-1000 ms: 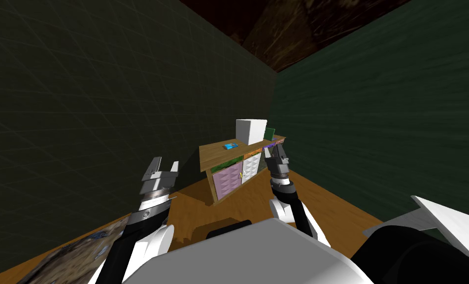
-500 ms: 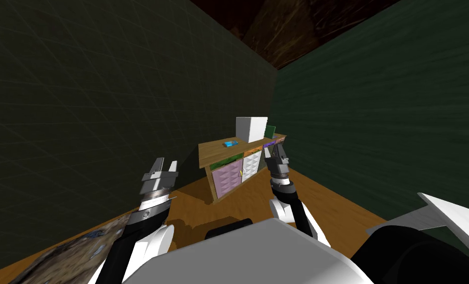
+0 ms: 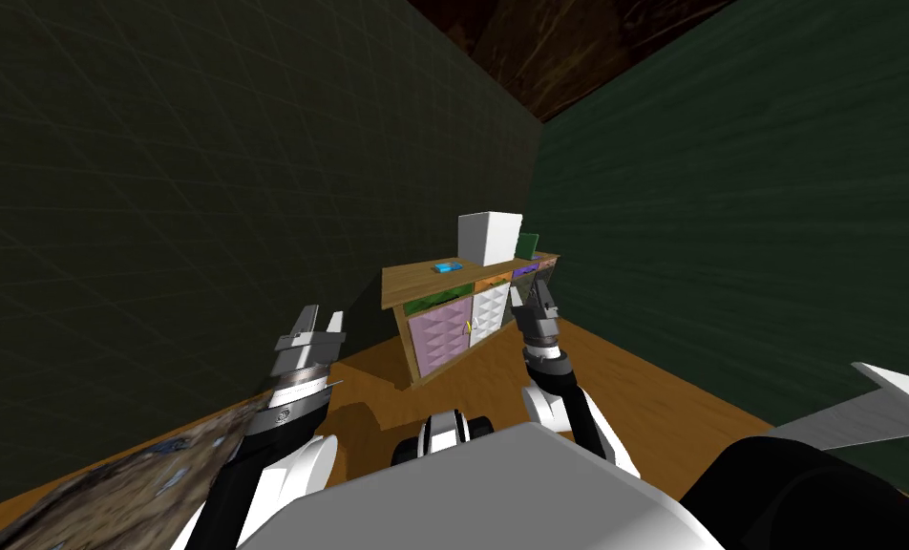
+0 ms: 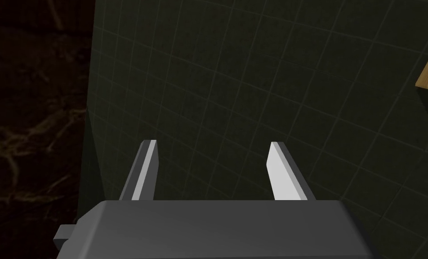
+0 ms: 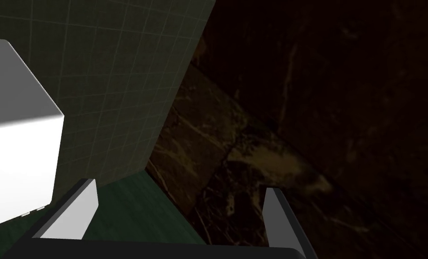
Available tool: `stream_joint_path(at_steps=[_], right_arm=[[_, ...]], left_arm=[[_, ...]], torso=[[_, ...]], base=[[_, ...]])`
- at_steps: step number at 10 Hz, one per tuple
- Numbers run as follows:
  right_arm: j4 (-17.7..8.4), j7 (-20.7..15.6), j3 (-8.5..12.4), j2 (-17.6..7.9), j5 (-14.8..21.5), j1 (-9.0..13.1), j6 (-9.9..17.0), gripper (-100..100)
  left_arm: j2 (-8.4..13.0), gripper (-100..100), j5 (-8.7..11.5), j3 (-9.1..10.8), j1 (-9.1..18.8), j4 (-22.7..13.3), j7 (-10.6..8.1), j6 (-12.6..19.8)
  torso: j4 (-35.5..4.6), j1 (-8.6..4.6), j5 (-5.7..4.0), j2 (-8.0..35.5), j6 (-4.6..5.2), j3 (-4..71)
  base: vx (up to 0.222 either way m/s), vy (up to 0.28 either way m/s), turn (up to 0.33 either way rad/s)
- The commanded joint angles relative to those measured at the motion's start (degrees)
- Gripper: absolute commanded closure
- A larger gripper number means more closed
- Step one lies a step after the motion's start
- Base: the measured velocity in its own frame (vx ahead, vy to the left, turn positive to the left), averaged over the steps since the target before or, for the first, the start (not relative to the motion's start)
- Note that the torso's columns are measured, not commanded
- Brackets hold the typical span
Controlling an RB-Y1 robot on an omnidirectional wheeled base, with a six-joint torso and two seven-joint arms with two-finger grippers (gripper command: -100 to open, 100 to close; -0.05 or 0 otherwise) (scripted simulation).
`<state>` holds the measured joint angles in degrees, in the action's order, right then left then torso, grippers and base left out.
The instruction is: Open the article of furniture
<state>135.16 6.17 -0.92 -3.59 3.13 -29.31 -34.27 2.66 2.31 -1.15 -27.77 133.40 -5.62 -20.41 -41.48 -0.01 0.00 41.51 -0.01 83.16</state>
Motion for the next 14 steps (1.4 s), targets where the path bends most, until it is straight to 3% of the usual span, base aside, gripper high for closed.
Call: stream_joint_path(at_steps=[1, 9, 12, 14], right_arm=[[-2.32, 4.47, -0.74, -2.51, -1.41, 0.5, -2.14, -100], [-7.46, 16.44, -2.9, -4.19, -4.36, 1.26, -7.21, -100], [-10.7, 21.47, -4.29, -4.63, -6.18, 1.73, -10.48, -100], [-10.7, 23.74, -4.29, -4.63, -6.18, 1.73, -10.48, -100]], left_arm=[[0.0, 0, 0.0, 0.0, 0.0, -0.01, 0.0, 0.0], [0.0, 0, 0.0, 0.0, -0.01, -0.01, 0.0, 0.0], [0.0, 0, 0.0, 0.0, -0.01, -0.01, 0.0, 0.0], [0.0, 0, 0.0, 0.0, -0.01, -0.01, 0.0, 0.0]], torso=[[-0.55, -0.02, -0.01, 0.5, 0.01, 1.15], [-0.8, 0.03, 0.0, 0.77, 0.0, 1.41], [-0.8, 0.0, 0.0, 0.78, 0.03, 1.41], [-0.81, 0.0, 0.0, 0.79, 0.02, 1.41]], base=[[0.032, -0.015, 0.106], [0.031, -0.013, 0.068], [0.038, -0.015, 0.083], [0.023, -0.013, 0.03]])
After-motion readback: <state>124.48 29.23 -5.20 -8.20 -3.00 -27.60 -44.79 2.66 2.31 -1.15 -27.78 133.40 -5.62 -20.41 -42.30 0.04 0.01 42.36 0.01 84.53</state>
